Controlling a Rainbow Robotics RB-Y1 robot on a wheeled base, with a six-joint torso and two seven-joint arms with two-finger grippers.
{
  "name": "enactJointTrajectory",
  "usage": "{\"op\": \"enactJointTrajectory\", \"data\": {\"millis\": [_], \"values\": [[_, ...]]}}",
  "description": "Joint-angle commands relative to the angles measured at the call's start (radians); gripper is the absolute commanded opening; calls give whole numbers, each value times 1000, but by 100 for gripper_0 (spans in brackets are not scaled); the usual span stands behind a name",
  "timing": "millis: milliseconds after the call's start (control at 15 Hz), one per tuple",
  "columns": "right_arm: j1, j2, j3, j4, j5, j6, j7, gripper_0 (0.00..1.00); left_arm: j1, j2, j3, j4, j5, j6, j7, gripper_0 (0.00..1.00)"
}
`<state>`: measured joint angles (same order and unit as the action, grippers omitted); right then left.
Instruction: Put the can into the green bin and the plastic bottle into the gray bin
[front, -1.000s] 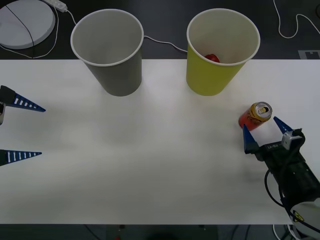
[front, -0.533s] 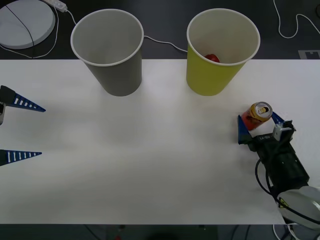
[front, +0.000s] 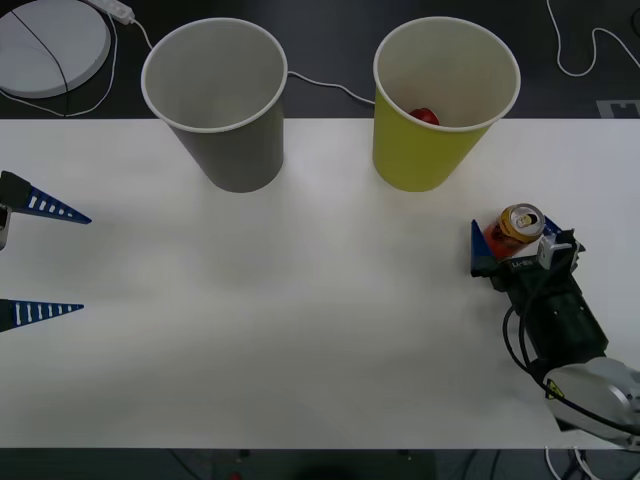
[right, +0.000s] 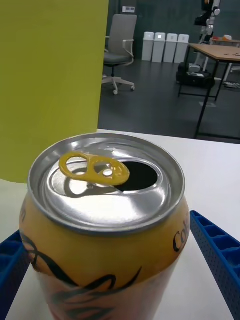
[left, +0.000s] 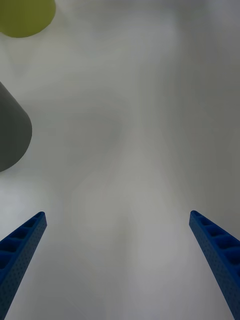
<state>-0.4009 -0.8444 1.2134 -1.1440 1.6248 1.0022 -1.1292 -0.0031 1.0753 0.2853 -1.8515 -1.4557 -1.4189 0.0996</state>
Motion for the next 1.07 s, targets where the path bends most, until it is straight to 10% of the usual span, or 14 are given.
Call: {"op": "enactJointTrajectory", "data": {"millis": [67,200,333,400,1067], "values": [[-12,8,0,9,-10,-10,5,100,0,0,0,0,0,0,0,100],[-16,8,-2,9,-11,-16,8,99,0,0,0,0,0,0,0,100],[-16,8,0,10,-13,-17,9,11,0,0,0,0,0,0,0,100],[-15,7,0,10,-14,-17,9,0,0,0,0,0,0,0,0,100],[0,-84,-2,-102,-13,-70,11,0,0,0,0,0,0,0,0,100]]}}
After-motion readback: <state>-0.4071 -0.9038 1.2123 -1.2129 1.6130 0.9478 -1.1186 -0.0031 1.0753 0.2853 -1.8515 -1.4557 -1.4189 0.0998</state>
